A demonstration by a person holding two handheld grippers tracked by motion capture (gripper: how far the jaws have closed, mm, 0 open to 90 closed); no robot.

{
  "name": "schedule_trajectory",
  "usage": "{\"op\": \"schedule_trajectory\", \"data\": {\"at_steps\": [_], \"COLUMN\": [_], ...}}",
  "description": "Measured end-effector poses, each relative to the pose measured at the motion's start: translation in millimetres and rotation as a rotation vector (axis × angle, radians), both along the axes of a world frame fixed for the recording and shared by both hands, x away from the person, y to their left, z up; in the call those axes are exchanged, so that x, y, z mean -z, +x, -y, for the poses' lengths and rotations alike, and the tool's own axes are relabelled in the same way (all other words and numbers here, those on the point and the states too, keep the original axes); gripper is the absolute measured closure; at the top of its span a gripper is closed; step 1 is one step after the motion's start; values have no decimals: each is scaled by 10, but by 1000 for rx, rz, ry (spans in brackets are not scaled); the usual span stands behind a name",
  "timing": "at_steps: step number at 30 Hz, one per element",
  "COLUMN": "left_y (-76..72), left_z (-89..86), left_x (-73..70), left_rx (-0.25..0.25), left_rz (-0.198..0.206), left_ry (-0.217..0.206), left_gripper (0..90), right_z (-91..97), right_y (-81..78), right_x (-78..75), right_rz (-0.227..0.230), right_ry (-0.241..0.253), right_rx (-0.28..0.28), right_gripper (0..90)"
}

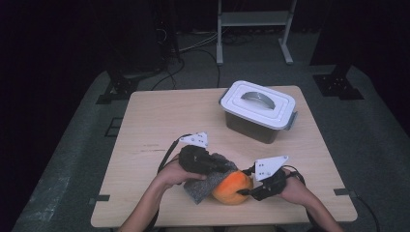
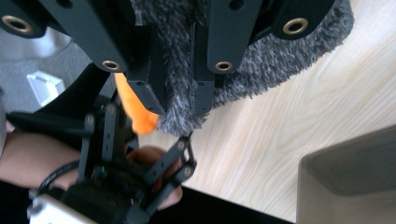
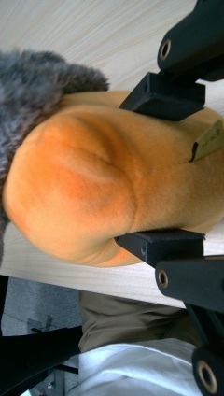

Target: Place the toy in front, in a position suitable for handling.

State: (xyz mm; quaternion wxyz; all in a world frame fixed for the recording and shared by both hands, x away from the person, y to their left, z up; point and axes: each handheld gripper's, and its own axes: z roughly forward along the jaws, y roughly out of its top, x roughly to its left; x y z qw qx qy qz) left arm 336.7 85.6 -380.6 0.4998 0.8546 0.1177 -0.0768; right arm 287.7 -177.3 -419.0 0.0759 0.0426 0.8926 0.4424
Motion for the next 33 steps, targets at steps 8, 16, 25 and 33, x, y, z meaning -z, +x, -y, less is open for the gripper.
{"op": "schedule_trajectory", "data": {"at_steps": [8,16,25,33], "left_y": [6,27,32,18], "left_z": [-268,-477,-581,-721], "left_x": [89,137,191,132], "left_rx": [-70,-136,-154,-173], "left_rz": [-21,-37,-58,-47], "left_ry": [-43,-129,-159,-184], "left_gripper": [767,780,783,782], "right_z": [78,135,185,195], "right_y": [40,141,189,195], "right_x": [21,20,23,22], "right_rz": [-18,-71,-94,-95], "right_ry": [20,57,72,72], "right_rx": [14,61,102,107], "right_gripper": [448,458,463,463]}}
